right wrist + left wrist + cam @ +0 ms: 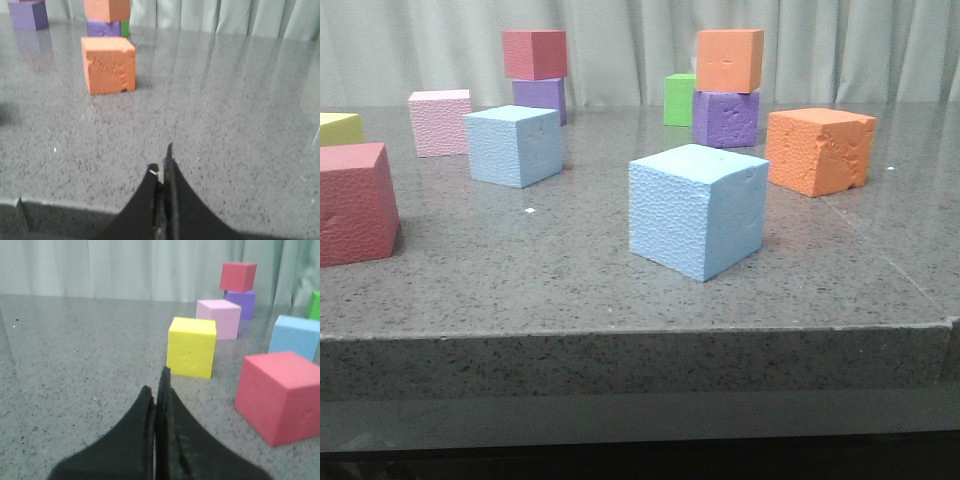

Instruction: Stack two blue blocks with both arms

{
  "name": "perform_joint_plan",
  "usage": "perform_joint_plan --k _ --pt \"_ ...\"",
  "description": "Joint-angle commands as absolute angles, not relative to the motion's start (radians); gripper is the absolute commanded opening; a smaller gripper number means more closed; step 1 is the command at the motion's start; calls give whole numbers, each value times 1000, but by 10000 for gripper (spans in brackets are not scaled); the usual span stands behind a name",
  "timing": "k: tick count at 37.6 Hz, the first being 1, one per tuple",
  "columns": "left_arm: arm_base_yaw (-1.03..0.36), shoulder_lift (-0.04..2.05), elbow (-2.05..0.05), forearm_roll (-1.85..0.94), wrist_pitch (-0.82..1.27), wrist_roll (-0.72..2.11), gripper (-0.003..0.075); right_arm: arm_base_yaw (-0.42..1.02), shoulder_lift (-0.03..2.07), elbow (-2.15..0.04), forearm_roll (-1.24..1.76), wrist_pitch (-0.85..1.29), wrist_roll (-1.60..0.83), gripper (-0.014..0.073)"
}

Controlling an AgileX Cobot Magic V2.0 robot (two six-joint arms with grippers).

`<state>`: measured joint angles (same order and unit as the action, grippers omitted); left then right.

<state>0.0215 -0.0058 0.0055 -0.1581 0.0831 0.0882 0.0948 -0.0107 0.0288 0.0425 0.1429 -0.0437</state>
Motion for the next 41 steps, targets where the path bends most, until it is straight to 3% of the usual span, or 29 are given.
perform_joint_plan --k 1,12,23,30,41 --pt "23 -22 8 -239 -67 85 -20 90 -29 21 49 0 -38 -67" --pt "23 -22 8 -241 -210 85 -20 90 -29 -15 129 -56 12 -67" --pt "23 -22 -30 -241 -378 48 -20 90 -28 -191 129 0 11 -67" --pt "23 57 -280 -156 34 48 -20 90 62 -375 129 242 11 -67" --pt "23 394 -541 -77 263 50 -20 90 391 -591 121 470 9 -67"
